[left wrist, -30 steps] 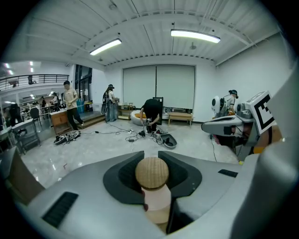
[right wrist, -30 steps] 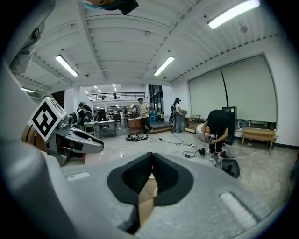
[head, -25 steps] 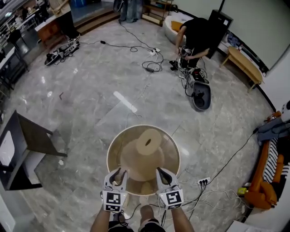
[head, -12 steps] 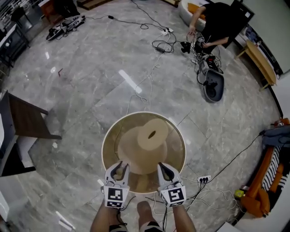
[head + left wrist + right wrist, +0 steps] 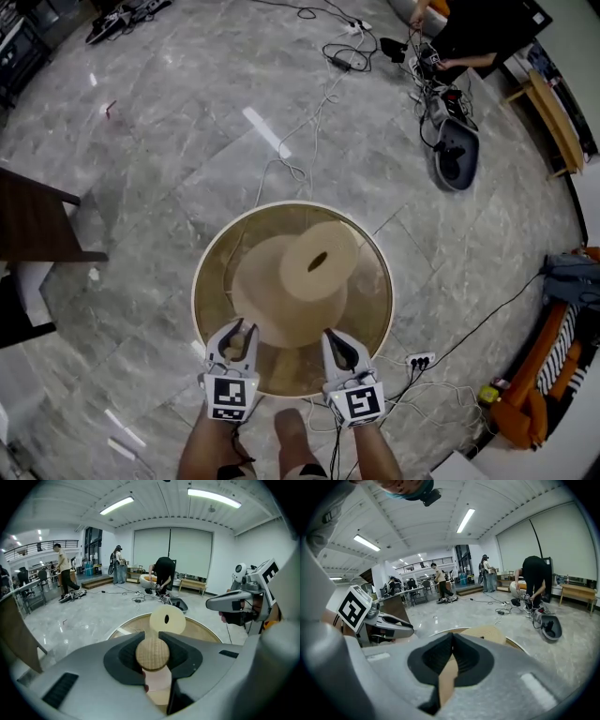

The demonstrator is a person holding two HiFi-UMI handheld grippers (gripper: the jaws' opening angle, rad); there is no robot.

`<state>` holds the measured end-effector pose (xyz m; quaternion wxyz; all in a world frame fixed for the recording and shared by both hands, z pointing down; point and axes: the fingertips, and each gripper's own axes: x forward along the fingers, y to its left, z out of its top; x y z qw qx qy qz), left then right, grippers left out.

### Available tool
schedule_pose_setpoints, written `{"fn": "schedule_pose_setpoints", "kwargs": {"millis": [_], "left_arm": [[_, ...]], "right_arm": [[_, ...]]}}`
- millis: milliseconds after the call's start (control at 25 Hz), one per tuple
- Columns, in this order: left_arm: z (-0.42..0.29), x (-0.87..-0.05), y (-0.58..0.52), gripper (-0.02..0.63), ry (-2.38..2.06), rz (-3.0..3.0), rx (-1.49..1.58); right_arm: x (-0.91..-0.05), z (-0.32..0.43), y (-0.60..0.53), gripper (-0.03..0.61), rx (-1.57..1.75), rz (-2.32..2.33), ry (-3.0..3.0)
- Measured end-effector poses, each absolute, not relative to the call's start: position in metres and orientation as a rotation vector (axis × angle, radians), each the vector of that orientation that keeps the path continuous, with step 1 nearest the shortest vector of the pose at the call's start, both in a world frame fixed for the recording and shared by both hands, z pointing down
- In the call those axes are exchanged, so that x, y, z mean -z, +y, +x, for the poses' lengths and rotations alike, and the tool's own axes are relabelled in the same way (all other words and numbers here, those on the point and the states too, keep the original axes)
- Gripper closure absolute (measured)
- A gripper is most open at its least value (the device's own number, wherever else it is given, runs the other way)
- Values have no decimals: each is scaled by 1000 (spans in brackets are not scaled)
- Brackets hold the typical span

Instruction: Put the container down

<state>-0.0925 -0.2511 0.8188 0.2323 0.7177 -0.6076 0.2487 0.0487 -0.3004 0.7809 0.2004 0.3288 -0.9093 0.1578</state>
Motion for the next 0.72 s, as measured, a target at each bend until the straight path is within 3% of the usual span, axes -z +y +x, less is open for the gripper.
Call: {"fn": "schedule_pose_setpoints", "kwargs": {"millis": [720], "left_arm": [[-90, -941, -280, 506, -1622, 2013, -747]], "right_arm": [[-907, 68, -308, 578, -515, 942, -2466]]}}
